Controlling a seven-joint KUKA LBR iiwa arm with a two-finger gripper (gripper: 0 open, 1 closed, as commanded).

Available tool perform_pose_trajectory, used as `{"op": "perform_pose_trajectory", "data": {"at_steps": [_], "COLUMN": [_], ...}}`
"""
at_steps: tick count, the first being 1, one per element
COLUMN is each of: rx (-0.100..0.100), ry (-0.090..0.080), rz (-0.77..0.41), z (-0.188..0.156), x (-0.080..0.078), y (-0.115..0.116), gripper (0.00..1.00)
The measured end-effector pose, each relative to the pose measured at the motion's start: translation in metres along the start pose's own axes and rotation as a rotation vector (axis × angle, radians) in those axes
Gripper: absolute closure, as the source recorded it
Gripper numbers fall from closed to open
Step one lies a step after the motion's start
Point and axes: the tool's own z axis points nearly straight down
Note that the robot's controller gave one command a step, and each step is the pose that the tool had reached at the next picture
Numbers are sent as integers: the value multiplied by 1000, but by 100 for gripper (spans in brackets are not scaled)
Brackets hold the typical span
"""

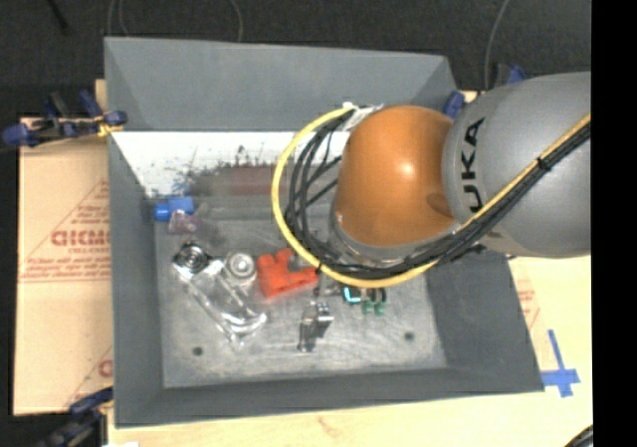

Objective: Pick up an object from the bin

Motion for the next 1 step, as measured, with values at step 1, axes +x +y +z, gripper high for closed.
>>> {"op": "perform_pose_trajectory", "data": {"at_steps": [1], "rx": [-3], "ry": [-14], "rz": [181], "z": [93], "x": [-61], "y": [-16], "gripper": [0]}}
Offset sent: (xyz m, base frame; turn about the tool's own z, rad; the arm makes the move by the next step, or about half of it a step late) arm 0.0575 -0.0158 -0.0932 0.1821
